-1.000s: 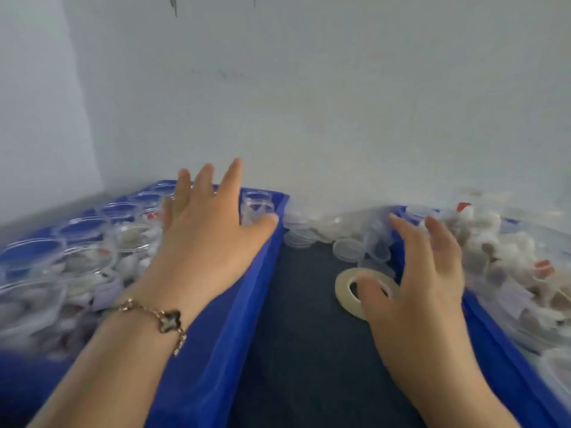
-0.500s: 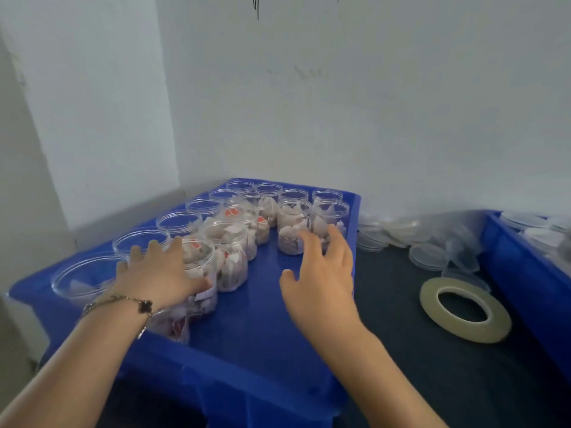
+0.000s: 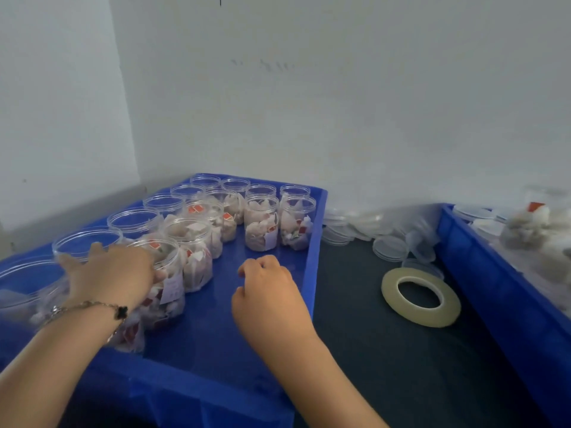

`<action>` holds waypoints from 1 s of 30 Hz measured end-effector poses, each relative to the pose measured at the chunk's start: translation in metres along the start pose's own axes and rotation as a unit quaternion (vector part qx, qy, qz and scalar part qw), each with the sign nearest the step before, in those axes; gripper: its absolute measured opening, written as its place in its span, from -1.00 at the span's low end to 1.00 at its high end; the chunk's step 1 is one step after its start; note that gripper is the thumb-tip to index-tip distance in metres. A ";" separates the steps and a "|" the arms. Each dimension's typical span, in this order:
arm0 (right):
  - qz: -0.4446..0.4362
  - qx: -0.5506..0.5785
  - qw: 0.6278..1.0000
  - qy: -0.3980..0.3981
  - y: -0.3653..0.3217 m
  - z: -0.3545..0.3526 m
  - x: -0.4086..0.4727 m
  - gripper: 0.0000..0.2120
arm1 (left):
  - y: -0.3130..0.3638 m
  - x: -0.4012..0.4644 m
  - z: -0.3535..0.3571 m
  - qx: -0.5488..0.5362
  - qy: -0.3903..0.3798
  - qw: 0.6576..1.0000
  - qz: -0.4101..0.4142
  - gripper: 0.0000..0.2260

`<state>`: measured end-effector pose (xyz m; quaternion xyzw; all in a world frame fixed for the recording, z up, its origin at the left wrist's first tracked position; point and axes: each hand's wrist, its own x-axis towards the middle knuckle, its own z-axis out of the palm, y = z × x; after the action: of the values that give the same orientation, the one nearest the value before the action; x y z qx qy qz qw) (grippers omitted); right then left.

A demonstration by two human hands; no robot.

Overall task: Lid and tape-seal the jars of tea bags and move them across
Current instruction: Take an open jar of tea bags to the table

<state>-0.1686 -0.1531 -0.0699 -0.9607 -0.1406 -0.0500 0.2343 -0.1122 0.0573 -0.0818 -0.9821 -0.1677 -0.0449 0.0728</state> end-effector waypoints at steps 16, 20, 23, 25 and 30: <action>-0.014 0.318 0.922 0.218 0.025 -0.050 -0.036 -0.16 | 0.113 -0.120 -0.122 -0.445 0.245 0.827 0.239 -0.90; 0.057 0.340 0.896 0.280 0.074 -0.065 -0.063 -0.19 | 0.177 -0.150 -0.114 -0.443 0.202 0.835 0.255 -0.94; 0.136 0.328 0.894 0.272 0.108 -0.060 -0.079 -0.19 | 0.221 -0.161 -0.087 -0.423 0.153 0.850 0.276 -0.89; 0.191 0.318 0.896 0.246 0.125 -0.052 -0.086 -0.16 | 0.243 -0.165 -0.065 -0.419 0.107 0.857 0.281 -0.89; 0.275 0.393 0.848 0.224 0.157 -0.035 -0.094 0.04 | 0.275 -0.170 -0.019 -0.384 0.065 0.869 0.305 -0.90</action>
<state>-0.2131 -0.3262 -0.1226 -0.7499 0.1780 -0.1381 0.6220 -0.1811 -0.2573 -0.1172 -0.9296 0.1758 -0.1452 -0.2895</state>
